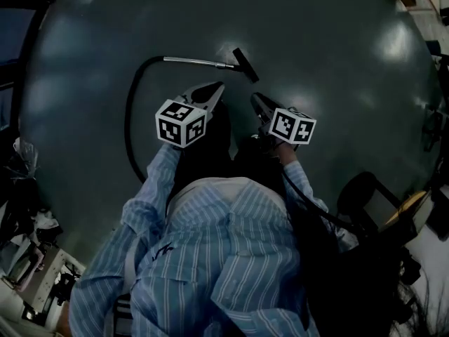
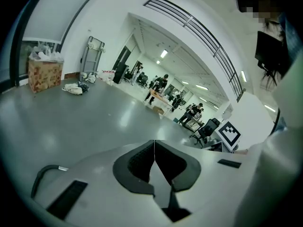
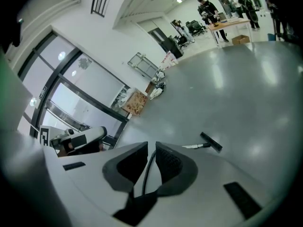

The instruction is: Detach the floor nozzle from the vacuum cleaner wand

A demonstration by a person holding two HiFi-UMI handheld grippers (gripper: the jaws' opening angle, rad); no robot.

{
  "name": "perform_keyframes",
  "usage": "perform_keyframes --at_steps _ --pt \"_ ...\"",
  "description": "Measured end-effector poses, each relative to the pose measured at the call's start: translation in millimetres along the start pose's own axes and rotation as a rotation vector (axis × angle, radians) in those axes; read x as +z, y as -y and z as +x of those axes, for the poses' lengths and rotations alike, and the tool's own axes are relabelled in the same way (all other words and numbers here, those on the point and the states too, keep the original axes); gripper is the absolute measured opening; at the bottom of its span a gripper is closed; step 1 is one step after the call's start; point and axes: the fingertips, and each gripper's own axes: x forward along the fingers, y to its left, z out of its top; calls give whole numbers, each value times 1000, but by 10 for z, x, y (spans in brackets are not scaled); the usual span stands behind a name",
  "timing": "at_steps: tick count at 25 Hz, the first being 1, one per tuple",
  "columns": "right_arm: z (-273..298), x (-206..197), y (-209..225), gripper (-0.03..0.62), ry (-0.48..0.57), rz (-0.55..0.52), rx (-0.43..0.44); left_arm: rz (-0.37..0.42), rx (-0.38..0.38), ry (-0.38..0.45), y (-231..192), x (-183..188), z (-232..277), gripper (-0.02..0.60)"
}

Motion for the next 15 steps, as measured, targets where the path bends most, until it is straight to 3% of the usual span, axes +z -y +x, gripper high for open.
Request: perform_keyframes --at_steps 10,13,15 --pt "434 218 361 47 -38 84 -75 -41 -15 -26 -864 208 444 8" --pt "586 265 626 81 -62 60 -86 -59 -6 -81 -1052 90 740 8" --pt "742 239 772 120 -94 39 -53 -59 -53 -158 -1110 -85 959 8"
